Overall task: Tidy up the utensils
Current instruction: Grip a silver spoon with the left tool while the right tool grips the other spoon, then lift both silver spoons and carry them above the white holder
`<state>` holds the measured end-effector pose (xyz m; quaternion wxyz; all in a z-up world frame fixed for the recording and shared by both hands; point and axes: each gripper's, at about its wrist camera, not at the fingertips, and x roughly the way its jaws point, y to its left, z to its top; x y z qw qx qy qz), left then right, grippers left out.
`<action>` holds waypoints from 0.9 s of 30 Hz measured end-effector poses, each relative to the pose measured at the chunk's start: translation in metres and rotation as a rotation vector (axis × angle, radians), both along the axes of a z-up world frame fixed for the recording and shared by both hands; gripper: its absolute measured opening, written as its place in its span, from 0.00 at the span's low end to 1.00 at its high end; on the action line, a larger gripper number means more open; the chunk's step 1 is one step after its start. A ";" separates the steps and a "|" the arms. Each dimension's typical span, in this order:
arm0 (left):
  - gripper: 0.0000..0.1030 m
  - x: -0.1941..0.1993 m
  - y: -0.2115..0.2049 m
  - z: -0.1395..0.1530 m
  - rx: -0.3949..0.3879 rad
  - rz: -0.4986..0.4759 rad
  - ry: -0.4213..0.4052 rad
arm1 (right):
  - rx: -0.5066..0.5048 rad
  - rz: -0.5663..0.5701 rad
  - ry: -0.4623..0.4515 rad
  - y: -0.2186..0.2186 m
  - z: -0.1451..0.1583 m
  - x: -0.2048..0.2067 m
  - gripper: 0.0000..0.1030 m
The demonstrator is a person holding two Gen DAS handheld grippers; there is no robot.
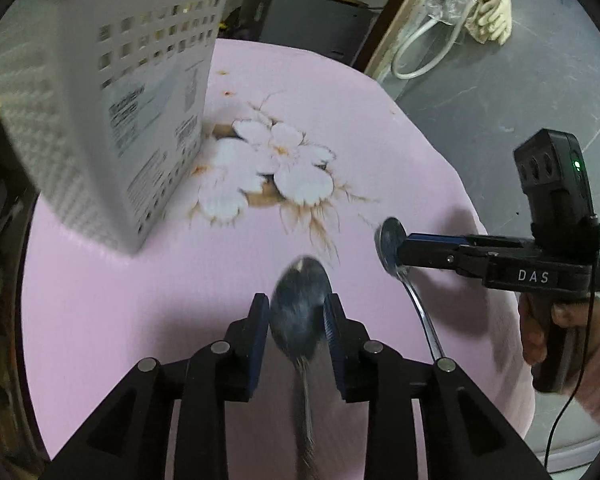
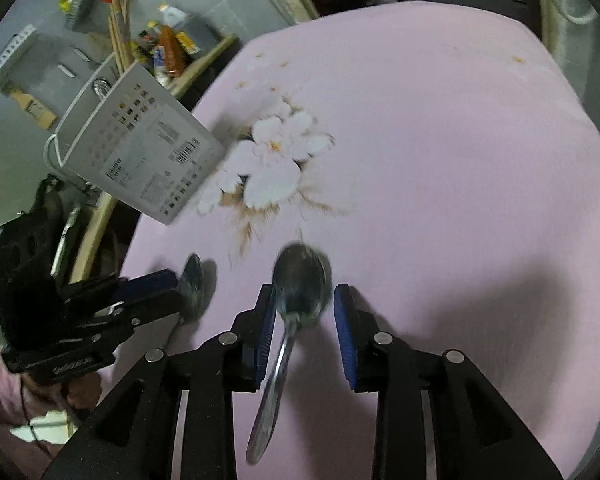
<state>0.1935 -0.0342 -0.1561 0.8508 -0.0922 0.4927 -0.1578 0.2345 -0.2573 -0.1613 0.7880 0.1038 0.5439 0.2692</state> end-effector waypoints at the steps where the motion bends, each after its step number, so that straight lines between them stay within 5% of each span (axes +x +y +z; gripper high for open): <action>1: 0.26 0.004 0.000 -0.002 -0.004 -0.016 0.000 | 0.008 0.018 -0.007 0.001 0.000 0.003 0.26; 7: 0.26 0.017 -0.002 -0.006 -0.015 -0.100 -0.006 | 0.033 0.127 -0.029 0.006 0.000 0.016 0.24; 12: 0.21 0.020 -0.002 -0.006 -0.009 -0.127 0.007 | 0.021 0.162 -0.007 0.008 -0.003 0.022 0.05; 20: 0.07 0.030 -0.008 -0.005 0.036 -0.125 0.069 | 0.024 0.124 0.021 0.004 0.002 0.015 0.02; 27: 0.02 0.021 -0.015 0.014 0.085 -0.109 0.031 | 0.015 0.024 -0.007 0.002 0.016 0.000 0.02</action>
